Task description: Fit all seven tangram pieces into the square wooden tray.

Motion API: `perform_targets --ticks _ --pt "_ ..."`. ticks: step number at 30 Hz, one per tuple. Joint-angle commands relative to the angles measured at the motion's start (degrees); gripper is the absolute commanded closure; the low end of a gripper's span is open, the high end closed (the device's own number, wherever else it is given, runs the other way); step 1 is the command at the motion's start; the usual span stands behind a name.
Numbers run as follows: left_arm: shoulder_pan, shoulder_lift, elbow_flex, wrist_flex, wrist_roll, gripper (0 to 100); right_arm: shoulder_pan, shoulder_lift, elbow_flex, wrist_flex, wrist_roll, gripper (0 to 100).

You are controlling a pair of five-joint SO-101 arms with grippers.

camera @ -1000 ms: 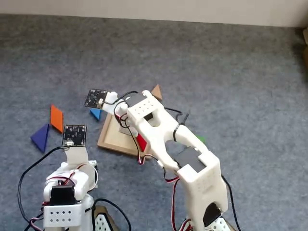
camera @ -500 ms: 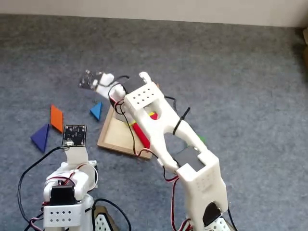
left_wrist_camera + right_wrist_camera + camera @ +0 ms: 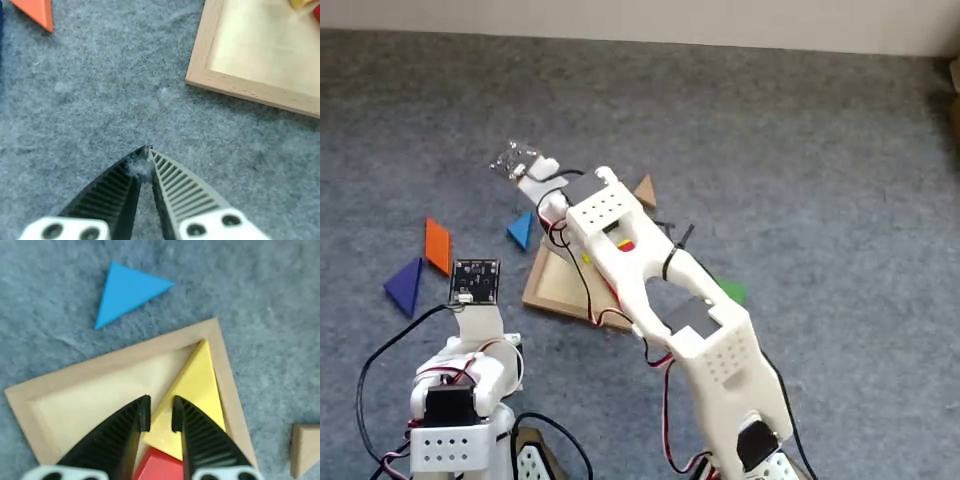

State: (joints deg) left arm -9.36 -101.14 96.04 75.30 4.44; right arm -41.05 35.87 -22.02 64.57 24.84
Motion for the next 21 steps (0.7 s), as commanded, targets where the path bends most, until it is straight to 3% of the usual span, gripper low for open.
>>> perform_targets --ticks 1,5,10,21 --pt "-0.66 -2.68 1.1 0.26 -0.26 100 3.82 -0.75 0.04 1.1 -0.26 92.2" --pt "-0.66 -2.68 1.1 0.26 -0.26 100 4.97 -0.75 -0.4 9.01 -0.09 92.2" --pt "-0.66 -2.68 1.1 0.26 -0.26 100 5.23 -1.8 -2.33 15.87 6.77 92.4" --pt "-0.66 -2.68 1.1 0.26 -0.26 100 11.65 -18.68 -6.2 29.76 6.51 92.5"
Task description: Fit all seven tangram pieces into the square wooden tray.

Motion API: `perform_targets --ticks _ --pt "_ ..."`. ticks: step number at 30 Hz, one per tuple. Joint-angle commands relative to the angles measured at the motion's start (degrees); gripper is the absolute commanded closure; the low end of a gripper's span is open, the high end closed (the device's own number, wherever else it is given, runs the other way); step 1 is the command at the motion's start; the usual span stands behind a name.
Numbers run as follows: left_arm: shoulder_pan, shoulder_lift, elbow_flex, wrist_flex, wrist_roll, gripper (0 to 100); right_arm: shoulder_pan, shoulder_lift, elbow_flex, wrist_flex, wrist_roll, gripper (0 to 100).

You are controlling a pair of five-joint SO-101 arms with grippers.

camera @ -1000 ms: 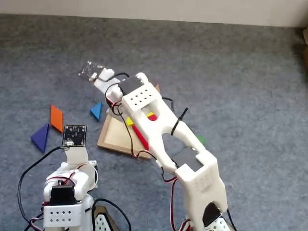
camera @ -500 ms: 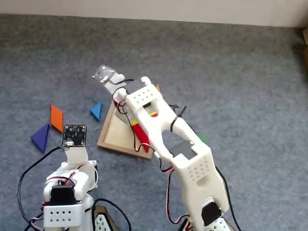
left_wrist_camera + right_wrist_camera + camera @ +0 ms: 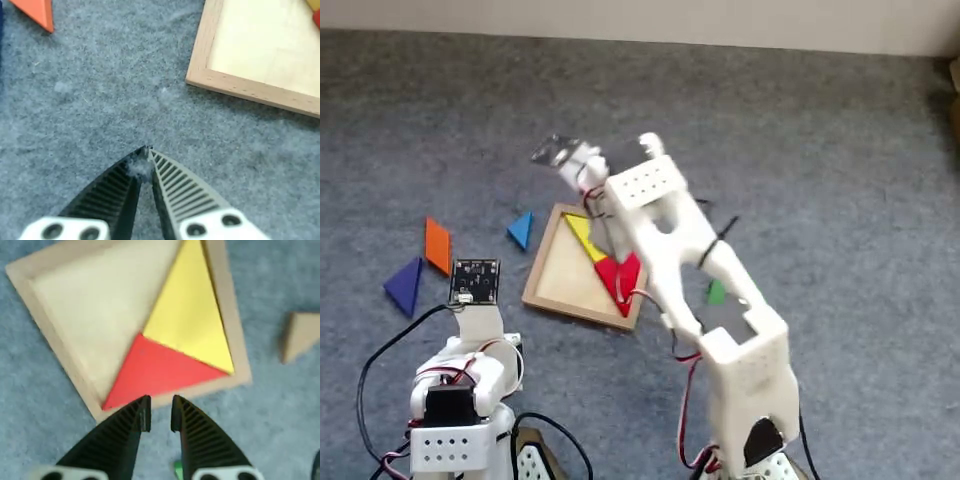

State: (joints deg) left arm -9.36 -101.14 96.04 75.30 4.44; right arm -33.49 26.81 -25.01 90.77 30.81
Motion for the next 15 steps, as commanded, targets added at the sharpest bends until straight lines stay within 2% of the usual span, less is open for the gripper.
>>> perform_targets --ticks 1,7,11,15 --pt "-0.66 -2.68 1.1 0.26 -0.26 100 5.14 -10.86 -2.95 4.97 -0.18 92.5" --pt "-0.66 -2.68 1.1 0.26 -0.26 100 12.53 -17.98 6.9 5.49 -5.98 92.6" --pt "-0.66 -2.68 1.1 0.26 -0.26 100 17.36 -25.19 19.74 -1.36 -8.88 95.8" --pt "-0.66 -2.68 1.1 0.26 -0.26 100 19.74 -33.19 35.3 -11.38 -10.02 91.8"
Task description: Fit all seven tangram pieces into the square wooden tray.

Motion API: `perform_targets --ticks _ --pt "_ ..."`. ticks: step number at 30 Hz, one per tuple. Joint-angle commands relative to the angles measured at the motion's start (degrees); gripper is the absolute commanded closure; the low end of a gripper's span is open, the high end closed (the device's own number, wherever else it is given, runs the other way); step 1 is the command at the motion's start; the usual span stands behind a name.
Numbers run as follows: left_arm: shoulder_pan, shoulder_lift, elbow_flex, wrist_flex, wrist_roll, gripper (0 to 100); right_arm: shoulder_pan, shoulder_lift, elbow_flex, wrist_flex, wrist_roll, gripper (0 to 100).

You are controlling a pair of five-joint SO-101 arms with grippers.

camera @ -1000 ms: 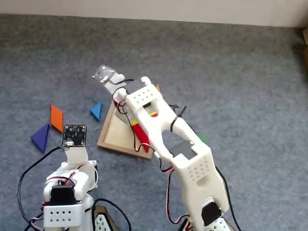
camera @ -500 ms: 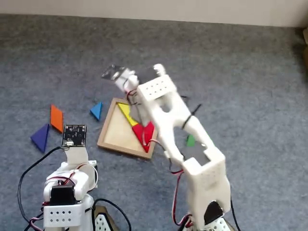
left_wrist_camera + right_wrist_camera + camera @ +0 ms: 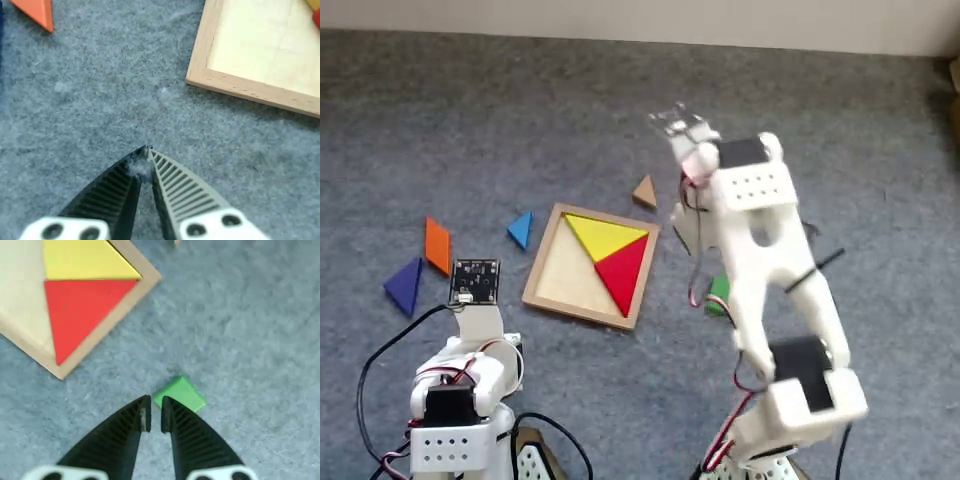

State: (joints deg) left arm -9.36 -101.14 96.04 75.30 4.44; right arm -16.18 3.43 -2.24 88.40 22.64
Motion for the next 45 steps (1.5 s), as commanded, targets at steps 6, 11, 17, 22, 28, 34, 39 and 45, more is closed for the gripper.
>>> perform_targets --ticks 6,11,17,22,28,34,39,45 --pt "-0.66 -2.68 1.1 0.26 -0.26 100 3.21 -14.29 27.65 -19.74 -19.96 70.1" --pt "-0.66 -2.68 1.1 0.26 -0.26 100 3.56 -9.01 31.52 -27.03 -34.02 68.0" --pt "-0.66 -2.68 1.1 0.26 -0.26 100 4.09 3.91 30.46 -30.99 -34.37 68.0" --pt "-0.66 -2.68 1.1 0.26 -0.26 100 5.76 8.75 25.36 -26.24 -34.37 75.9" --pt "-0.66 -2.68 1.1 0.26 -0.26 100 6.55 8.57 22.99 -24.04 -33.85 97.2" --pt "-0.66 -2.68 1.1 0.26 -0.26 100 5.41 -1.27 22.99 -21.67 -29.8 98.3" --pt "-0.66 -2.68 1.1 0.26 -0.26 100 -1.1 -10.24 23.08 -22.11 -23.56 98.3" --pt "-0.66 -2.68 1.1 0.26 -0.26 100 -12.53 -9.71 22.02 -27.47 -20.57 98.3"
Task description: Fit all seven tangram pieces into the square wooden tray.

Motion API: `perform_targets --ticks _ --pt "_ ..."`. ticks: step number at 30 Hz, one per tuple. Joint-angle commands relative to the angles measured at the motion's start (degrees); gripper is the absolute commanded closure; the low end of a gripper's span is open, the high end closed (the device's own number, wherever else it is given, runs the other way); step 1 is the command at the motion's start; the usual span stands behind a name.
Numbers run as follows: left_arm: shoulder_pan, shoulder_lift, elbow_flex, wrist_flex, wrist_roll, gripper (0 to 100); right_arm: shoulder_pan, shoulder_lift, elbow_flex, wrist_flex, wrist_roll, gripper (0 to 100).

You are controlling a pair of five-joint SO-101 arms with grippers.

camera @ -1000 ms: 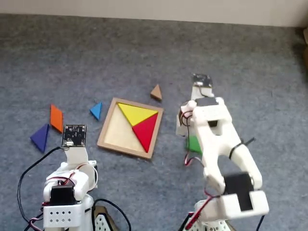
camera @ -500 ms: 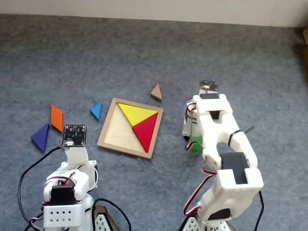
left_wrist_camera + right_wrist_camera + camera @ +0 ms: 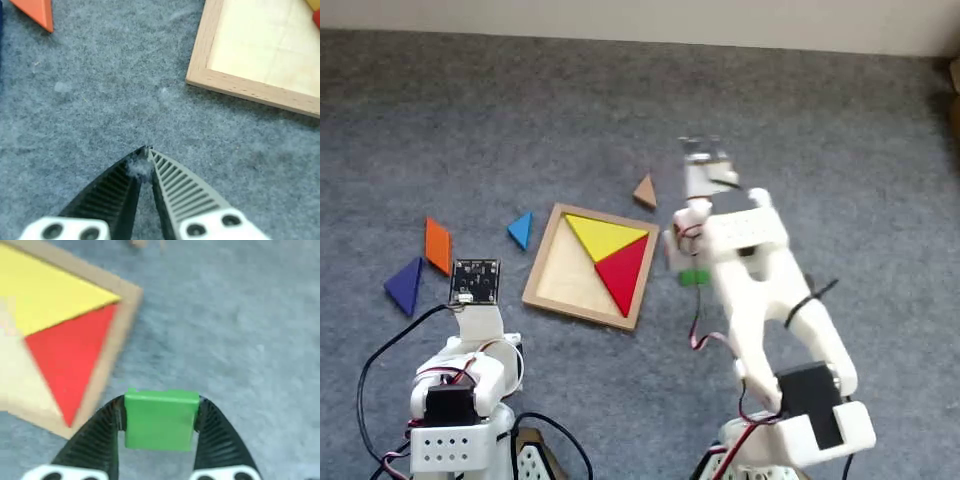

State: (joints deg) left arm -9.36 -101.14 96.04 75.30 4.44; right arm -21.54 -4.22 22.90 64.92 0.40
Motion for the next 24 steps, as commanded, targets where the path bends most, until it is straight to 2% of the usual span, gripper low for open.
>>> perform_targets --ticks 1,6,11,17,24 --pt "-0.66 -2.68 1.1 0.26 -0.26 100 -9.01 -1.1 -3.65 -5.32 1.67 98.3" --pt "-0.66 -2.68 1.1 0.26 -0.26 100 -17.45 7.08 -9.8 -9.98 1.67 98.3" --pt "-0.66 -2.68 1.1 0.26 -0.26 100 -22.73 18.07 -20.44 -9.98 1.67 98.2" --pt "-0.66 -2.68 1.1 0.26 -0.26 100 -24.75 26.51 -29.58 -6.81 1.67 97.1" --pt "-0.66 -2.68 1.1 0.26 -0.26 100 -25.8 30.11 -36.79 1.1 1.14 86.1"
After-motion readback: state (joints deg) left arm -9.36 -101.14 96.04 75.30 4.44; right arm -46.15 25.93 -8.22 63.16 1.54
